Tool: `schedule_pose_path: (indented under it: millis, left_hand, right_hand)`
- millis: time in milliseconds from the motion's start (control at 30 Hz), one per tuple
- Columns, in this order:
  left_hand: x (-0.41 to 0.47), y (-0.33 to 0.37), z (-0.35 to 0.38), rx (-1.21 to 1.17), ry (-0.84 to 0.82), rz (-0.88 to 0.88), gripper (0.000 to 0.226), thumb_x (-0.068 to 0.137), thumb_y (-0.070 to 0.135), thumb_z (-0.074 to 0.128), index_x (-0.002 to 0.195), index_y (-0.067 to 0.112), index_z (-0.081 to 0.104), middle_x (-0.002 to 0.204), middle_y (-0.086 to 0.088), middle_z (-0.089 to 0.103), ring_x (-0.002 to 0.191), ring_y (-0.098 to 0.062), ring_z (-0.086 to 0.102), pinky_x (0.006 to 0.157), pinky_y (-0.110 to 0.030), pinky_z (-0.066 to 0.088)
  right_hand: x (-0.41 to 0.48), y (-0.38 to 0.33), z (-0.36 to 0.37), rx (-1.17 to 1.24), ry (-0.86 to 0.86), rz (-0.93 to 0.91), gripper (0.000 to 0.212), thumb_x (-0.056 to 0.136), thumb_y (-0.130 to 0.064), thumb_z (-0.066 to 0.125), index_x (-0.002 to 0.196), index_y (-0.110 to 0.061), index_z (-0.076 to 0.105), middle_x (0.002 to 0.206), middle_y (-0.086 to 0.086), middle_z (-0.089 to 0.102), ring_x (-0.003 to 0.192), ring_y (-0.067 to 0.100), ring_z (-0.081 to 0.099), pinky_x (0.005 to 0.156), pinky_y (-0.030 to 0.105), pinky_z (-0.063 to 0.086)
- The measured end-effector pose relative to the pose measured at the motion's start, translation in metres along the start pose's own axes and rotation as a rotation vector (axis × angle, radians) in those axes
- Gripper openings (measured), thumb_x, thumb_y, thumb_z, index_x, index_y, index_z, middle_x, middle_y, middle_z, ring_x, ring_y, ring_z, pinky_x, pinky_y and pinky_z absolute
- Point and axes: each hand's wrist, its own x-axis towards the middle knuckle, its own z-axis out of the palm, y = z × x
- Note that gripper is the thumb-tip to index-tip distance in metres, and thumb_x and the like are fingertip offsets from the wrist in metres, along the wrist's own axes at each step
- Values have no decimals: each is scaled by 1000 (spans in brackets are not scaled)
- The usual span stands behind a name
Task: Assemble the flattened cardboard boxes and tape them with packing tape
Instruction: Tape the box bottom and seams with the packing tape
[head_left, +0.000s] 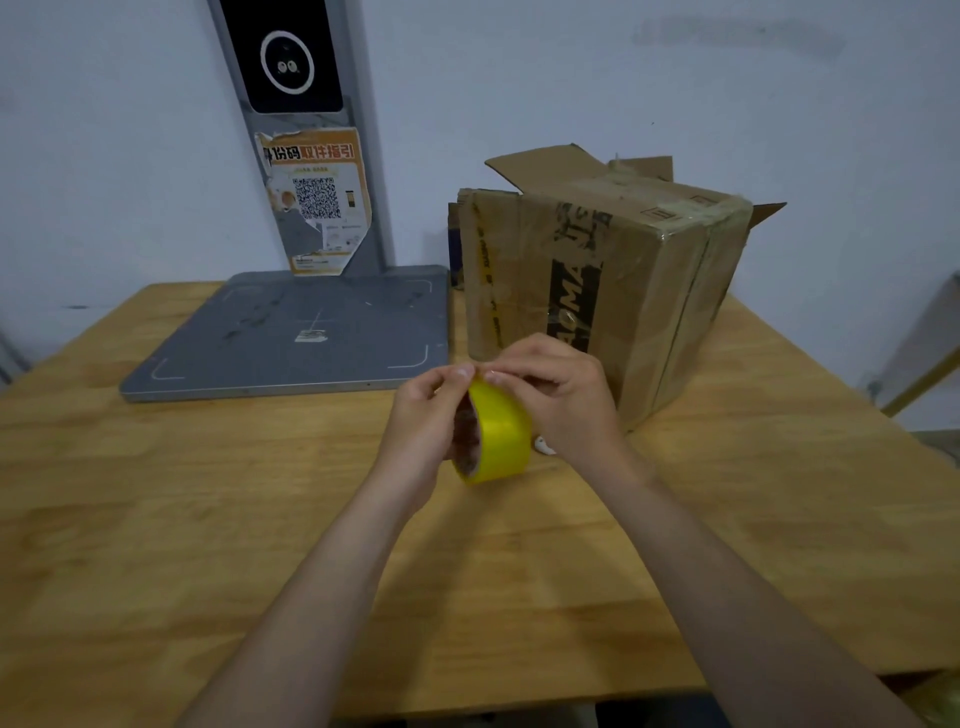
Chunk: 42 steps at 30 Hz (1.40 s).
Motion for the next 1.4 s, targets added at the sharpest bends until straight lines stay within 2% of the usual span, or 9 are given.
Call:
schedule_pose_path:
  millis: [233, 367, 600, 733, 867, 1000, 1133, 1267, 1400]
  left_hand:
    - [8, 7, 1, -25, 77, -72, 15, 93, 28, 71, 81, 24, 80, 75, 5, 69, 76, -20, 65, 56, -28, 49]
    - [13, 8, -1, 36, -31, -76, 7, 93, 24, 69, 99, 22, 74, 64, 11, 64, 61, -9, 59, 49, -22, 43]
    - [17, 11, -12, 279, -158, 102, 23, 97, 32, 69, 109, 29, 50, 85, -6, 69, 70, -12, 60, 62, -33, 45]
    - [17, 6, -14, 368, -218, 163, 18, 101, 42, 60, 108, 31, 49, 77, 1, 68, 65, -10, 55, 59, -34, 42]
    - [17, 2, -16, 466, -159, 194, 21, 99, 50, 60, 105, 32, 52, 87, -18, 71, 71, -18, 55, 66, -41, 41]
    - [18, 8, -29, 510, -143, 151, 26, 89, 37, 79, 102, 26, 59, 79, -5, 78, 63, -1, 62, 64, -31, 42]
    - [21, 12, -58, 872, -107, 180, 29, 84, 32, 83, 99, 33, 58, 71, 8, 75, 62, -2, 63, 53, -26, 41]
    - [24, 8, -106, 1466, 16, 222, 45, 82, 26, 74, 118, 39, 49, 99, 10, 64, 90, -21, 61, 55, -32, 36]
    - [28, -4, -159, 1675, 119, 131, 43, 88, 15, 63, 122, 42, 60, 117, 9, 68, 107, -21, 66, 69, -31, 41]
  right_hand:
    - [-1, 0, -15, -162, -181, -231, 20, 94, -10, 70, 112, -3, 77, 110, 7, 72, 102, 16, 68, 89, 33, 57]
    - [4, 1, -21, -241, -145, -354, 18, 93, -7, 73, 109, -1, 78, 115, 12, 73, 100, 20, 72, 88, 35, 59]
    - [2, -11, -17, 66, -91, 182, 17, 84, -12, 80, 101, -10, 82, 103, 0, 70, 96, 10, 65, 82, 23, 55]
    - [6, -10, -21, 107, -77, 384, 15, 76, -20, 88, 87, -25, 79, 90, -11, 72, 85, 0, 66, 70, 12, 50]
    - [7, -11, -13, -9, -121, 378, 15, 80, -20, 86, 77, -31, 76, 87, -11, 69, 83, 3, 64, 72, 15, 49]
    - [1, -13, -1, -178, -277, 186, 7, 88, -15, 78, 95, -14, 82, 96, -3, 69, 89, 12, 64, 82, 32, 53]
    - [0, -16, 18, -236, -490, 173, 24, 97, -14, 68, 120, -16, 76, 114, -1, 73, 106, 12, 63, 98, 30, 50]
    - [14, -16, 48, -447, -628, 273, 43, 98, -30, 65, 141, -23, 61, 141, 1, 60, 132, 20, 52, 108, 32, 40]
    - [27, -13, 65, -584, -706, 393, 51, 98, -43, 63, 145, -25, 56, 149, 2, 52, 140, 26, 43, 110, 39, 39]
